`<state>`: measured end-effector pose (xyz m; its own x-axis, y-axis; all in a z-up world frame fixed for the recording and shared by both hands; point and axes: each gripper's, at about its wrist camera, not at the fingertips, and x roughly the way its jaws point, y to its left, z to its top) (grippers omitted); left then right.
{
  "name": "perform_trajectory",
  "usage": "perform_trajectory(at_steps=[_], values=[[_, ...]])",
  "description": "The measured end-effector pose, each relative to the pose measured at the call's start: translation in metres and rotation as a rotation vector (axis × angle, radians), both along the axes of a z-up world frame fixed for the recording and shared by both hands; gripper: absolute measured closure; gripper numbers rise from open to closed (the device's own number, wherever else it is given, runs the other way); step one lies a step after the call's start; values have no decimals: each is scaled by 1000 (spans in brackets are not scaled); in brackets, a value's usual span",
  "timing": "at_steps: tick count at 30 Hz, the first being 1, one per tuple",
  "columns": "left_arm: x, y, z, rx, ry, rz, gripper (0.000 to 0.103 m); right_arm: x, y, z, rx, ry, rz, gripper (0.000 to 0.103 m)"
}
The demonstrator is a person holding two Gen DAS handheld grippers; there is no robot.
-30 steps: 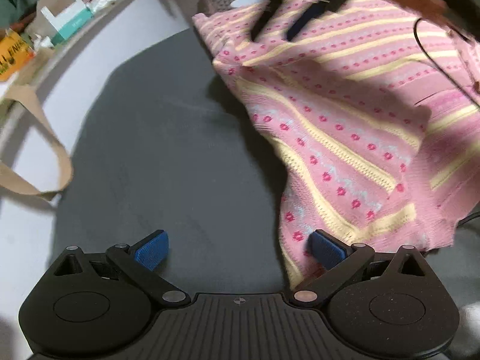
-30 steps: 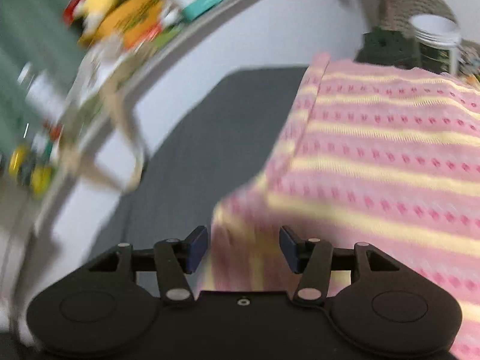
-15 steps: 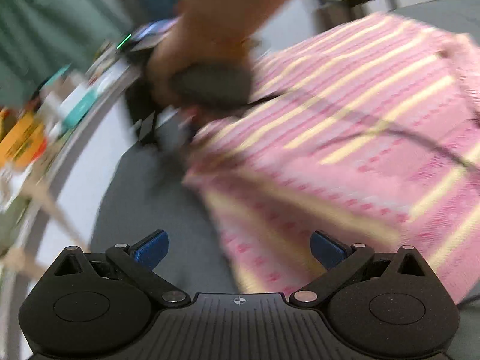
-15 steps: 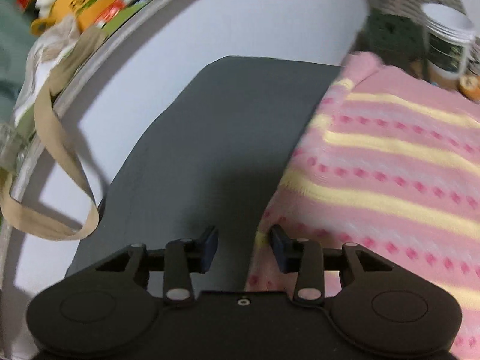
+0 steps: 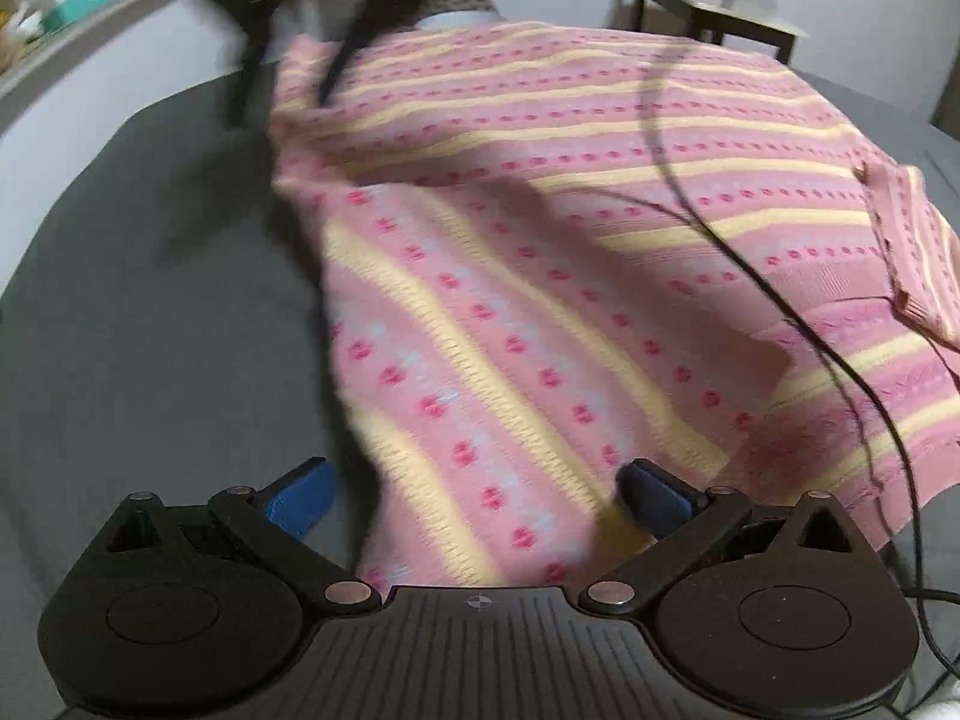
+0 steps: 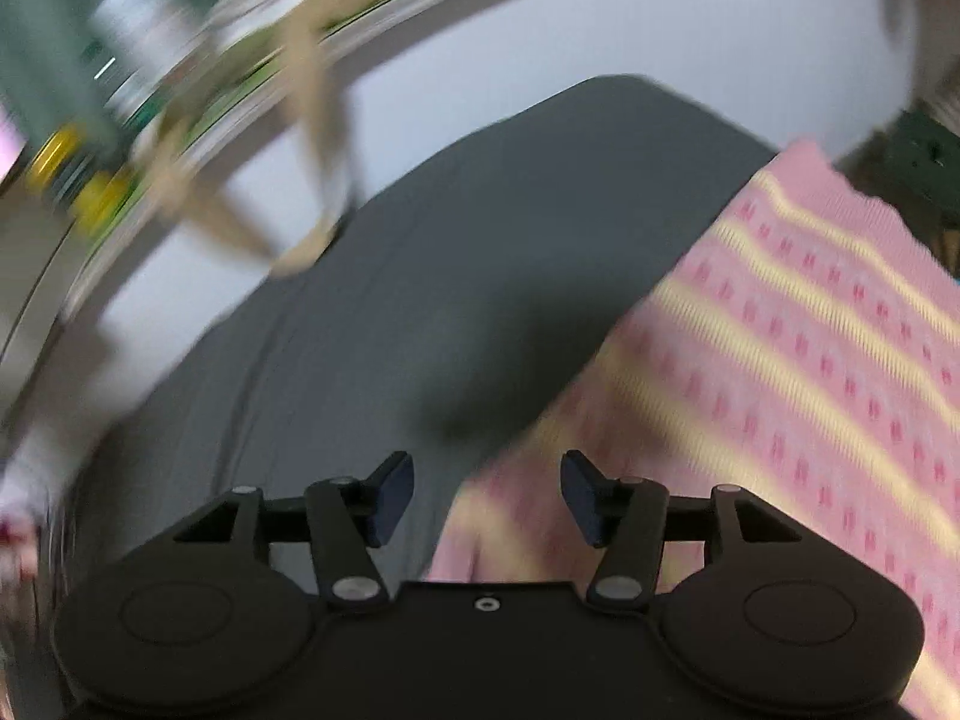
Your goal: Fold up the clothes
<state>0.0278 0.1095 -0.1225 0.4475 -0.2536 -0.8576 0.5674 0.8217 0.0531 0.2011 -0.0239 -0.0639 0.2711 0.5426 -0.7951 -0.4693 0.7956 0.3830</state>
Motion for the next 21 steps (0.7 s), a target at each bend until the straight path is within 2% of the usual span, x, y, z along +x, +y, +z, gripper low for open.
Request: perform_trajectory(at_steps=[1,4,6,7,8,10,12,14,15,18,21], values=[[1,5,3,-3,-5,20,0,-20,-2,2,1,-12,27,50],[8,45,19,-126,-71,166,0,-69,2,10,-8,-90,66,50],[10,77,32,-227,-124,320,0,-93,12,13,-101,-163,93,54],[11,96,36,-260,-151,426,0,-101,17,15,-141,-208,122,56],[12,110,37,-261,-175,531,0,-109,25,14,-169,-248,161,56],[12,134,37,-236,-221,719,0,-116,39,9,-217,-266,216,61],[9,150,38,-225,-251,809,0,-118,51,1,-256,-245,228,64],[8,152,35,-217,-257,834,0,-115,58,-9,-286,-231,206,72],[9,147,34,-200,-260,817,0,-113,61,-12,-286,-224,199,74],[11,127,34,-132,-273,726,0,-102,69,-26,-318,-206,165,90],[8,107,40,-60,-307,648,0,-95,76,-35,-279,-203,147,90]])
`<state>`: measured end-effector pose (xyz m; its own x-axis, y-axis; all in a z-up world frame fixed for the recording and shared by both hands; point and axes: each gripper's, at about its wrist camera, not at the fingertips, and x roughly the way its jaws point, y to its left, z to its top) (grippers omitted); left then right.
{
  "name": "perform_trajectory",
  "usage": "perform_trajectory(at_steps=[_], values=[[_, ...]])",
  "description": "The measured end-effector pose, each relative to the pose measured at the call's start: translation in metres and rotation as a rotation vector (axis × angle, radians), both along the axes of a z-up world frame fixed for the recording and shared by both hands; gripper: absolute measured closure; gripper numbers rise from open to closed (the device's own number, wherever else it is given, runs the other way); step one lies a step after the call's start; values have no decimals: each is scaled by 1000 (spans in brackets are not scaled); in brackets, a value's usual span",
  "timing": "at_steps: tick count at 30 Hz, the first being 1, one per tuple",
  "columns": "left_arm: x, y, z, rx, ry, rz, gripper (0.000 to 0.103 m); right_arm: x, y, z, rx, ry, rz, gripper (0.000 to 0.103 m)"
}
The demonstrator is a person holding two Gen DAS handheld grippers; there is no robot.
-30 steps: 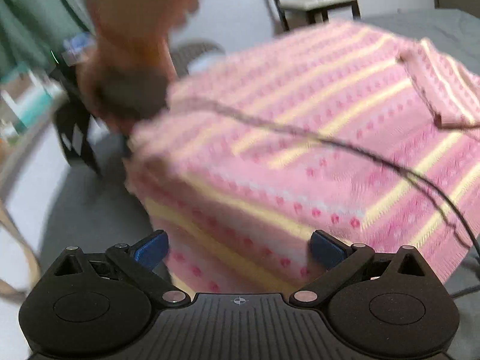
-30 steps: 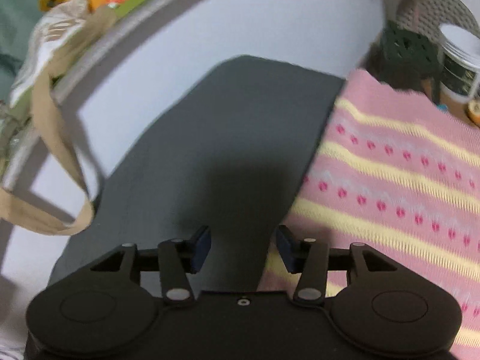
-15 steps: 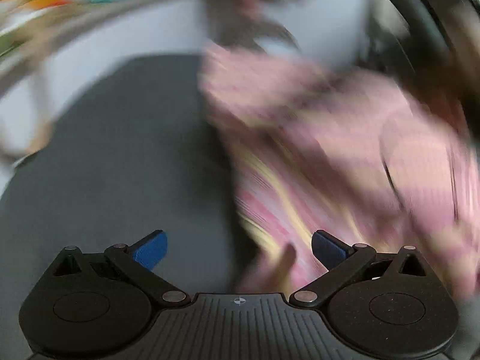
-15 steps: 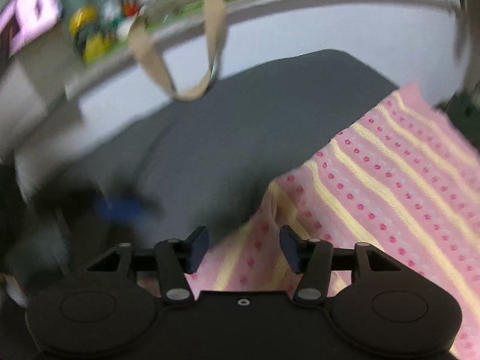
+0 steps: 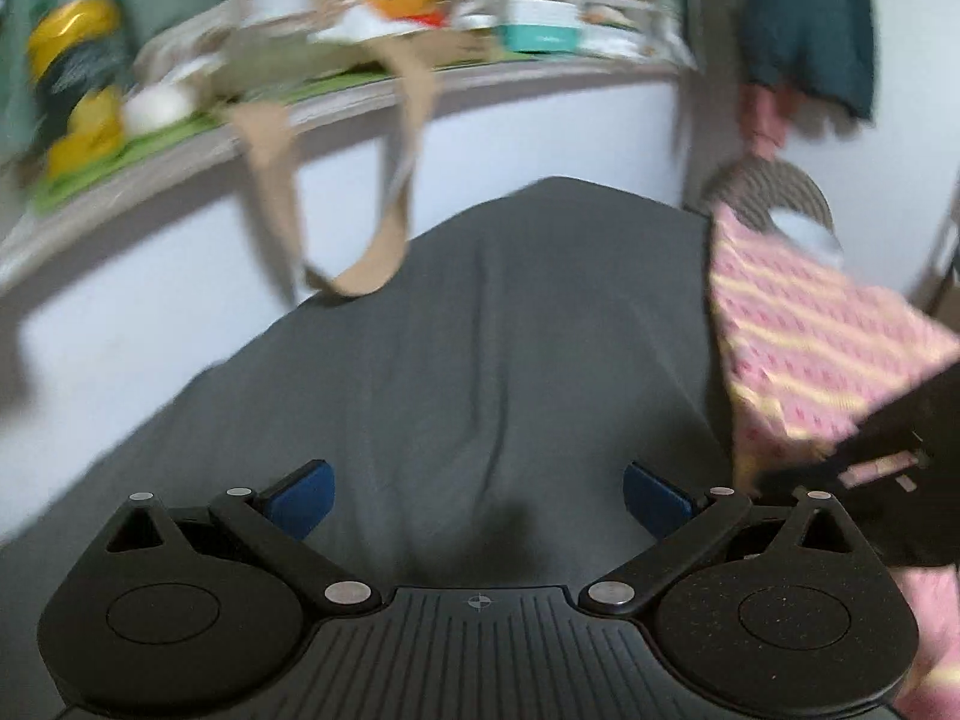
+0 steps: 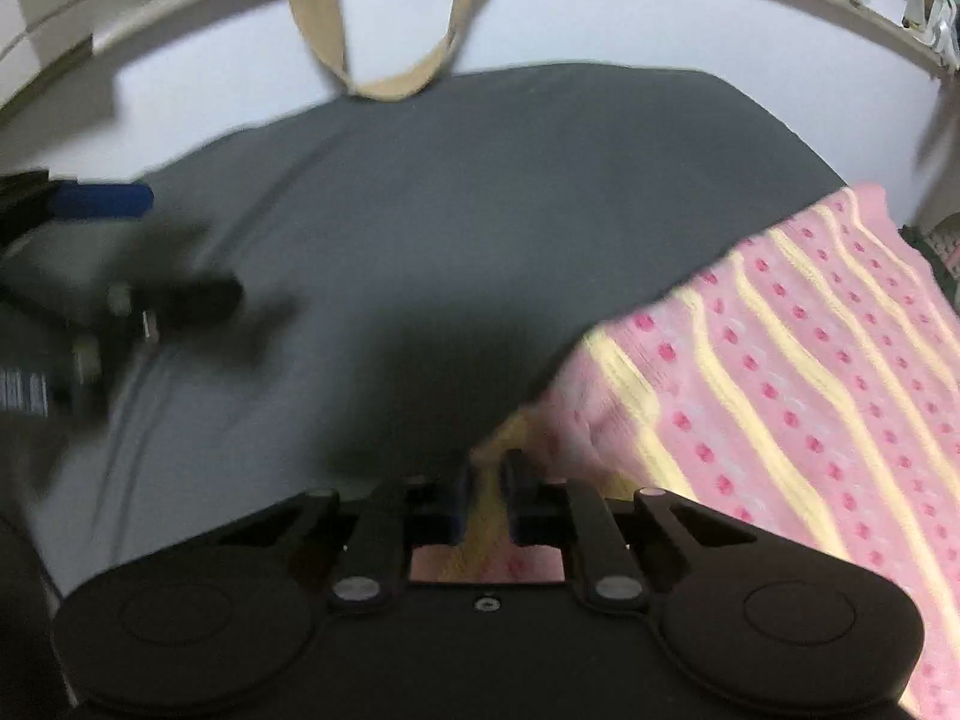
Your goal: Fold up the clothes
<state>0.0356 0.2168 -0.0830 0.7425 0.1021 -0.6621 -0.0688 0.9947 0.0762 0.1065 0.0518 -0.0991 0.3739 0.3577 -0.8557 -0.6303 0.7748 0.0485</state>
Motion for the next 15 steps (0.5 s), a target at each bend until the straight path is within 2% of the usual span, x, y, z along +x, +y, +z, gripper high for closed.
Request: perform_trajectory(at_steps=[2,5,7,10,13,15], values=[[3,-6,4,24,-7,-16,0,2,6,-2,0,-10,4,90],[6,-3,3,17,-2,-12,0,-3,6,10,-17,-43,58,88],[5,6,4,-1,0,18,0,-15,0,25,0,-64,115,81],[5,20,2,-39,-3,75,0,-57,-2,41,-18,-102,269,63],[5,27,1,-70,-5,103,0,-101,5,37,-102,-141,370,63],[4,24,0,-63,-5,82,0,-117,12,30,-148,-168,383,63]])
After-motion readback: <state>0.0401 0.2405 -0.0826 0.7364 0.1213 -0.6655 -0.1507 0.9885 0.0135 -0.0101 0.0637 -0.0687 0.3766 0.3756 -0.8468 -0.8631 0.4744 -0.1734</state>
